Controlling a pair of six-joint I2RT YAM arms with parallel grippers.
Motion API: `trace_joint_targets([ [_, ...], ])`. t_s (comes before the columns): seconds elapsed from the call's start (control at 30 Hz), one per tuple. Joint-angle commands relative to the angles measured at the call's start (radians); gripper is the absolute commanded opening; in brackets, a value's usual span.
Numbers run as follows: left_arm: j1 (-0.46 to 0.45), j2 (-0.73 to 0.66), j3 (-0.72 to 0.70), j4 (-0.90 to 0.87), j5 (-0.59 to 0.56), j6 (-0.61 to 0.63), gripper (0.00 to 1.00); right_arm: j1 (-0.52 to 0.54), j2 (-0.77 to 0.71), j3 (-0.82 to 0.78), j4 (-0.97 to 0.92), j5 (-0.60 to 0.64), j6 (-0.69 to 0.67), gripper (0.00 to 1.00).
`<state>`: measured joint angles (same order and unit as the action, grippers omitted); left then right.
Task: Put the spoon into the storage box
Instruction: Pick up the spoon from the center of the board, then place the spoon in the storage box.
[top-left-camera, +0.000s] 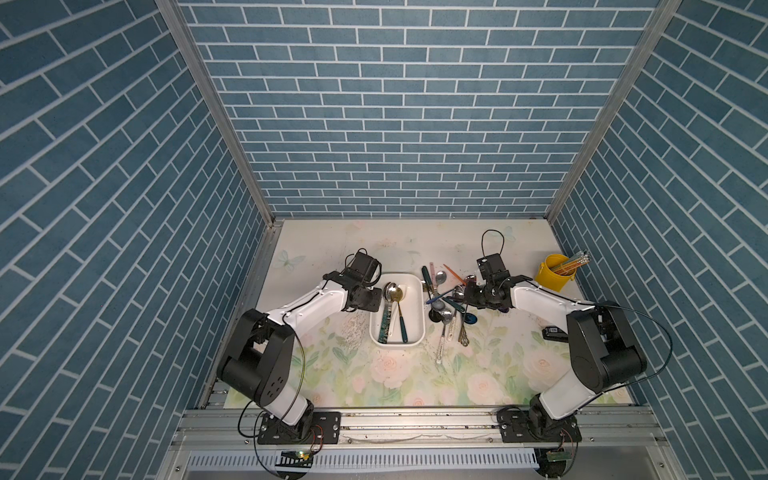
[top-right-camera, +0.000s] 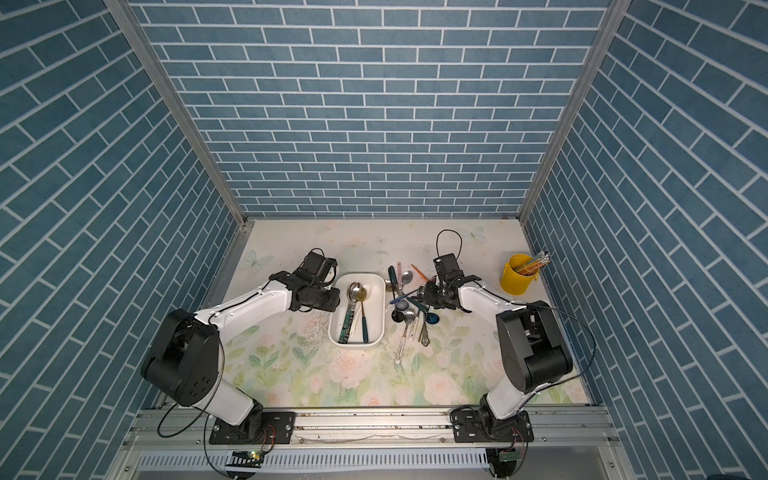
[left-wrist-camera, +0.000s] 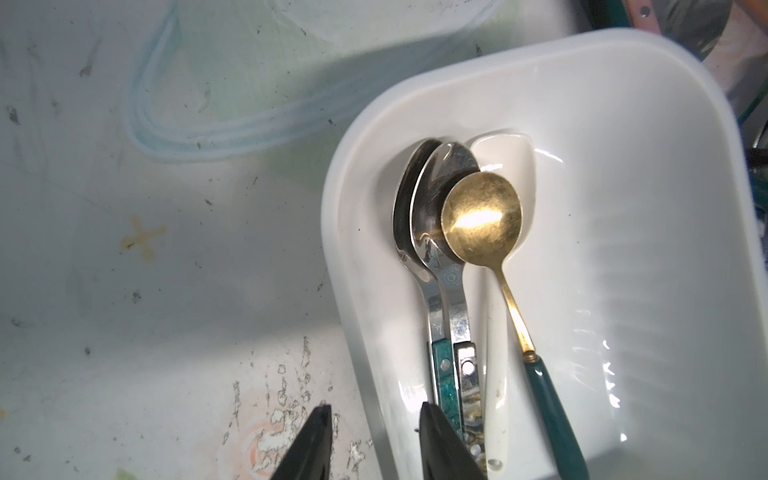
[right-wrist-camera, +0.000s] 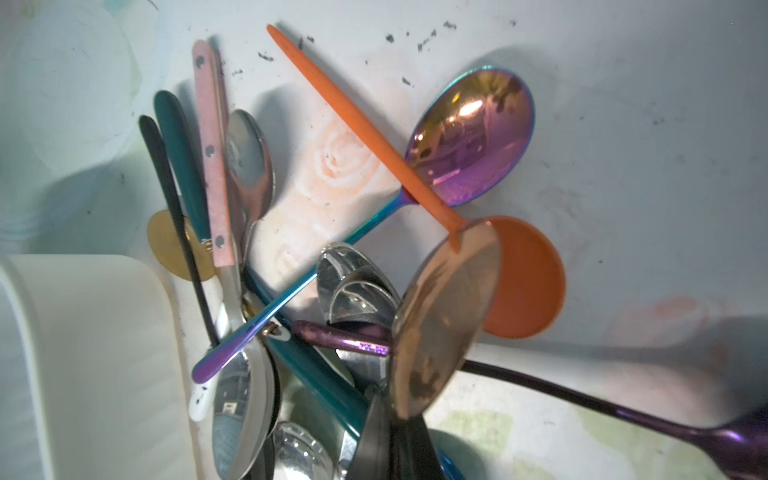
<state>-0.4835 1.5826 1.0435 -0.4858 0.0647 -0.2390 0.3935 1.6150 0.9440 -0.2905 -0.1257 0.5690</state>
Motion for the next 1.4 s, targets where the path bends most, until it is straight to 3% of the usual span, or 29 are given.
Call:
trace_joint_targets([
  [0.0,0.009,-0.022,0.038,-0.016,0.001,-0.001,0.41,-0.002,-0.031,0.05,-0.063,0.019,-0.031,0.0],
  [0.17,0.061,-0.046,0.01,-0.003,0.032,0.0,0.41,-0.001,-0.061,0.121,-0.106,0.015,-0.078,0.0],
  [0.37,0.123,-0.067,-0.032,0.04,0.114,-0.024,0.42,0.02,-0.043,0.252,-0.117,-0.096,-0.124,0.0],
  [0.67,0.171,-0.081,-0.132,0.13,0.225,-0.069,0.41,0.221,0.125,0.447,-0.115,-0.124,-0.107,0.0],
  [0.9,0.171,-0.102,-0.161,0.143,0.258,-0.072,0.41,0.323,0.247,0.474,-0.035,-0.189,-0.088,0.0],
  [1.37,0.164,-0.099,-0.171,0.139,0.257,-0.071,0.41,0.341,0.342,0.398,0.026,-0.203,-0.013,0.0],
])
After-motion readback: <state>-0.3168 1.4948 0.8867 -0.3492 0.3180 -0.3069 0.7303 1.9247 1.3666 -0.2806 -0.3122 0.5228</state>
